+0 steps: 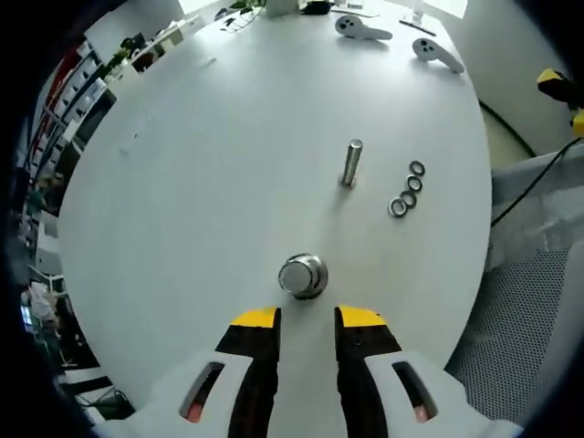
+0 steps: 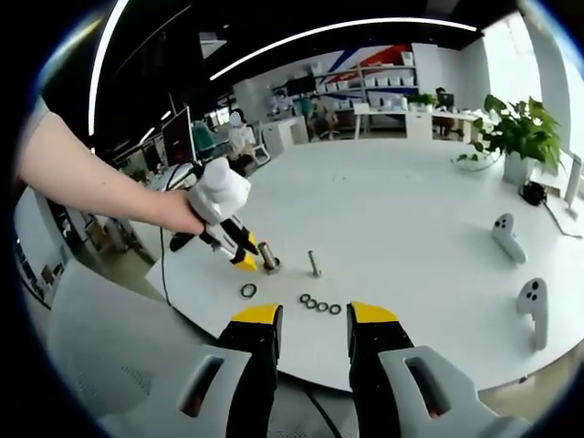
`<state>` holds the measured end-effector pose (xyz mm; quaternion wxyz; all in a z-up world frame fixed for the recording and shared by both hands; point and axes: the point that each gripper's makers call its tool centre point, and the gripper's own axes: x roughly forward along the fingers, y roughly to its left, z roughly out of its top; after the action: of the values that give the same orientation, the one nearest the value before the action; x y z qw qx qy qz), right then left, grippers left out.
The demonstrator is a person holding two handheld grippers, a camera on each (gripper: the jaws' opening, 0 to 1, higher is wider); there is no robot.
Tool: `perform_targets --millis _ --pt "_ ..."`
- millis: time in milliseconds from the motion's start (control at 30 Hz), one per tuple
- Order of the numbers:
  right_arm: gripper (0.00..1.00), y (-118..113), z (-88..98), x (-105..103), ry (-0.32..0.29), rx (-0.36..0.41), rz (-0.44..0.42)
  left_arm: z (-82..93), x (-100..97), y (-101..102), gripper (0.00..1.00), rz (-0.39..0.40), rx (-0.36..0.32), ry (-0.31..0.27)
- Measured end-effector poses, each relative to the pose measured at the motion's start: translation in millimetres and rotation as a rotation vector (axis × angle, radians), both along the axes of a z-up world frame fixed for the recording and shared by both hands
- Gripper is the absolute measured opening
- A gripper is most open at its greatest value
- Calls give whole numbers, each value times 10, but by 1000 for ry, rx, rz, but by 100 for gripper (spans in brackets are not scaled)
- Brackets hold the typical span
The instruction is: Place the washer onto the threaded stud by aligning its center hole with the stud, sliding it down to the base, and recovering from edge contact or off-axis alignment until the washer reaches the visible bottom stop.
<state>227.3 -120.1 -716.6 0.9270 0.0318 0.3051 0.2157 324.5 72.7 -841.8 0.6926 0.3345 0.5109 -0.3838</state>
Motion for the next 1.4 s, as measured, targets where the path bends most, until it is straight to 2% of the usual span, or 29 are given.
perform_targets --millis 400,667,833,1200,1267,1400 --pt "30 36 15 -2 -5 5 18 23 -254 65 22 56 -21 30" --pt "30 43 11 -9 -3 4 21 -125 -463 41 24 80 -28 72" --pt "30 25 19 -4 -5 9 11 -163 -472 2 29 93 -31 65" --pt "30 23 23 -5 -8 10 9 -272 -503 -25 27 100 -6 97" --pt "30 14 21 -3 -8 11 6 -264 -484 -16 25 74 13 81" --pt "30 8 15 -3 -4 14 3 -256 -476 -24 24 90 2 82"
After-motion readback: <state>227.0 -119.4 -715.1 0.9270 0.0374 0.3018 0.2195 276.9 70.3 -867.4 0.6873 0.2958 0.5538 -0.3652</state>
